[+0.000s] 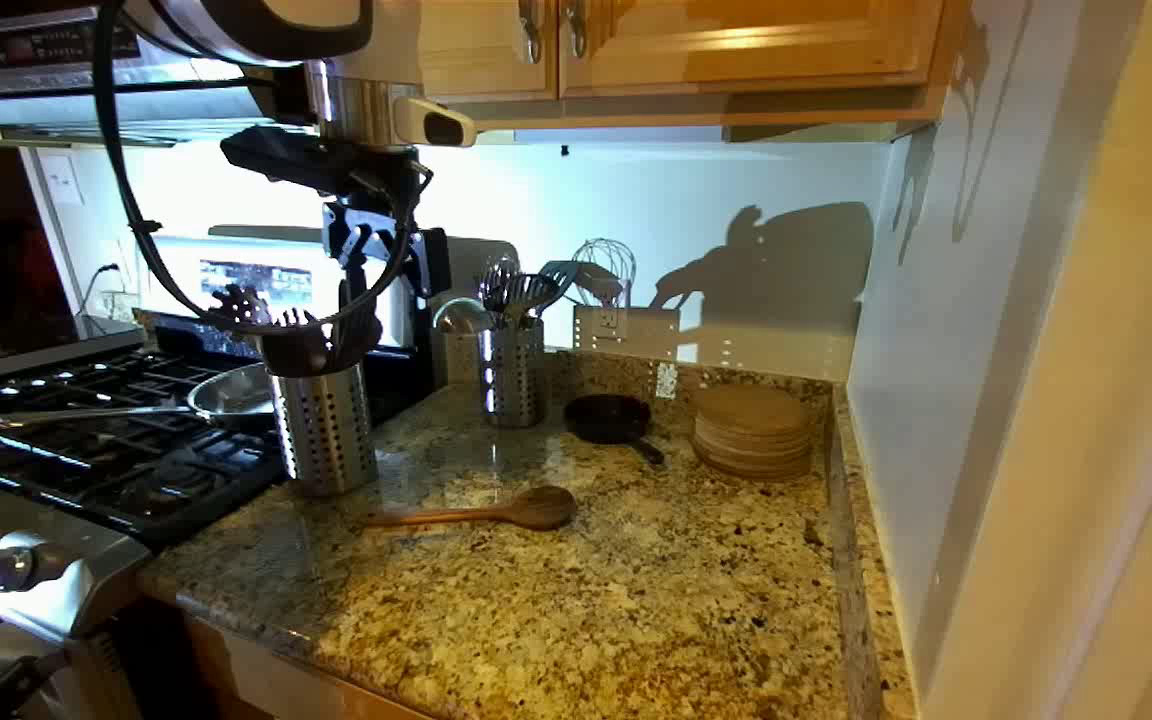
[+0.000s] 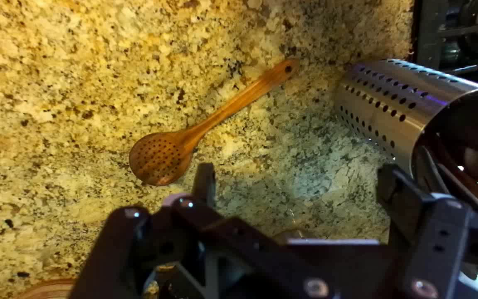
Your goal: Pick the wooden spoon on the counter and put it in the utensil holder next to the pan
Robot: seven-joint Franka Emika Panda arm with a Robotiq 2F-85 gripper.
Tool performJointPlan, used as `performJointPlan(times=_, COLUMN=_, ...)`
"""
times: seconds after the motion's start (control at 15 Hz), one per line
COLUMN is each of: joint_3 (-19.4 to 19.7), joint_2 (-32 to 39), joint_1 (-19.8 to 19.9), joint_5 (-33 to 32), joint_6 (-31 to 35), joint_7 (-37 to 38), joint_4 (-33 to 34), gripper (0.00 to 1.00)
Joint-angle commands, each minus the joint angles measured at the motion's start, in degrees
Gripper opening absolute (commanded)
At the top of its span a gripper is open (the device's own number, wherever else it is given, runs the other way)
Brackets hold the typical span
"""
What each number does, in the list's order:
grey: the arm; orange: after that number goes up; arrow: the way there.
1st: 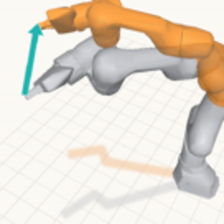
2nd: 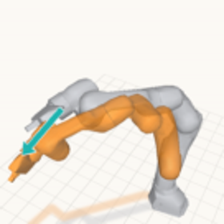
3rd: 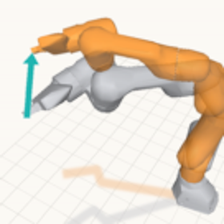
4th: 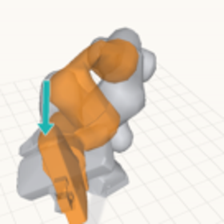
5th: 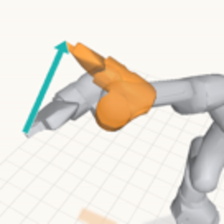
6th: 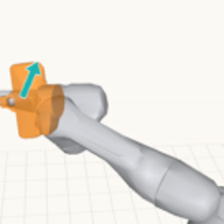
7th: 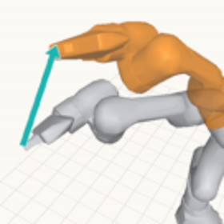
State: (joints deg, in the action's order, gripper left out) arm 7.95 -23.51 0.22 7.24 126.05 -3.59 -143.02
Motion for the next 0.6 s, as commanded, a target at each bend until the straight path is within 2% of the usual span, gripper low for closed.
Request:
performJointPlan(times=0.0, joint_3=-0.87, joint_2=0.06, joint_1=0.95, joint_5=0.42, joint_6=-0.19, joint_7=-0.34, joint_4=0.11, gripper=1.0)
performJointPlan(times=0.4, joint_3=-0.87, joint_2=0.06, joint_1=0.94, joint_5=0.42, joint_6=-0.19, joint_7=-0.34, joint_4=0.11, gripper=1.0)
performJointPlan(times=0.53, joint_3=1.11, joint_2=1.04, joint_1=0.8, joint_5=2.26, joint_6=-1.02, joint_7=-3.16, joint_4=0.96, gripper=1.0)
